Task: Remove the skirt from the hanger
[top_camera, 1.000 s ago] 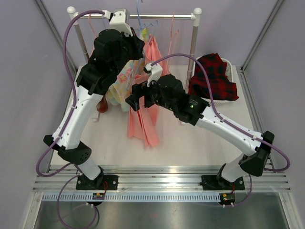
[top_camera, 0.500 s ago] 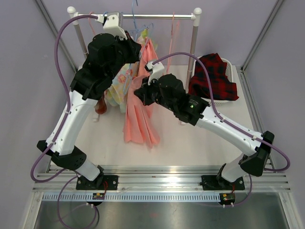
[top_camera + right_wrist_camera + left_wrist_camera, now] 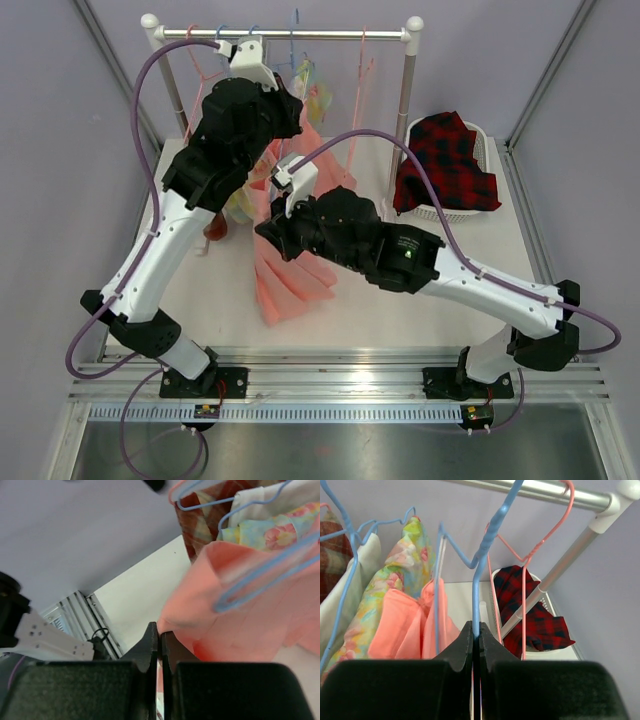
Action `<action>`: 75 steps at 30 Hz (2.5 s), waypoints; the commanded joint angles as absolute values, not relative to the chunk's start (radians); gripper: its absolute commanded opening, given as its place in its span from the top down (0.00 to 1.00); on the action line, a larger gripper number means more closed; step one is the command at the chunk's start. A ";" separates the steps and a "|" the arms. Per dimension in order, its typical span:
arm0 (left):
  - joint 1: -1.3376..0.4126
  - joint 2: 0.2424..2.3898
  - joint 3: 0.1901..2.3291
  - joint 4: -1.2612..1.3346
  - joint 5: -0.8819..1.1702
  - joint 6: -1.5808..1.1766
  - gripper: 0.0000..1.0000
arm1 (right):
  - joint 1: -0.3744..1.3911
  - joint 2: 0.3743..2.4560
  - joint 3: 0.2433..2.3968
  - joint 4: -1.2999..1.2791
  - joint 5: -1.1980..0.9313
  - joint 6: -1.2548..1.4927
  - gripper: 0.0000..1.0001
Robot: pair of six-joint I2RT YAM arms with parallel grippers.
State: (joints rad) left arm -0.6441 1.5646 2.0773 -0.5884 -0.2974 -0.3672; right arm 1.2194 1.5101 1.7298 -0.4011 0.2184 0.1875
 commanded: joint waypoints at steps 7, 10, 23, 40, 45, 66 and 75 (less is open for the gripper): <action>-0.670 1.539 2.011 -0.365 -0.426 -0.301 1.00 | 1.431 1.448 1.951 -0.429 0.356 0.109 1.00; -0.670 1.540 2.011 -0.370 -0.443 -0.278 1.00 | 1.465 1.459 1.991 -0.449 0.402 0.084 1.00; -0.646 1.652 2.252 -0.434 -0.453 -0.199 1.00 | 1.640 1.421 1.846 -0.488 0.518 0.143 1.00; -0.638 1.556 2.318 -0.607 -0.349 -0.248 1.00 | 1.689 1.420 1.712 -0.416 0.768 0.089 1.00; -0.718 1.494 2.309 -0.753 -0.324 -0.226 1.00 | 1.613 1.427 1.701 -0.385 0.835 0.055 1.00; -0.802 1.150 2.037 -1.270 -0.168 -0.264 1.00 | 1.212 1.477 1.812 -0.382 0.614 -0.041 1.00; -0.805 1.161 1.964 -1.360 -0.197 -0.347 1.00 | 1.180 1.467 1.755 -0.414 0.612 0.021 1.00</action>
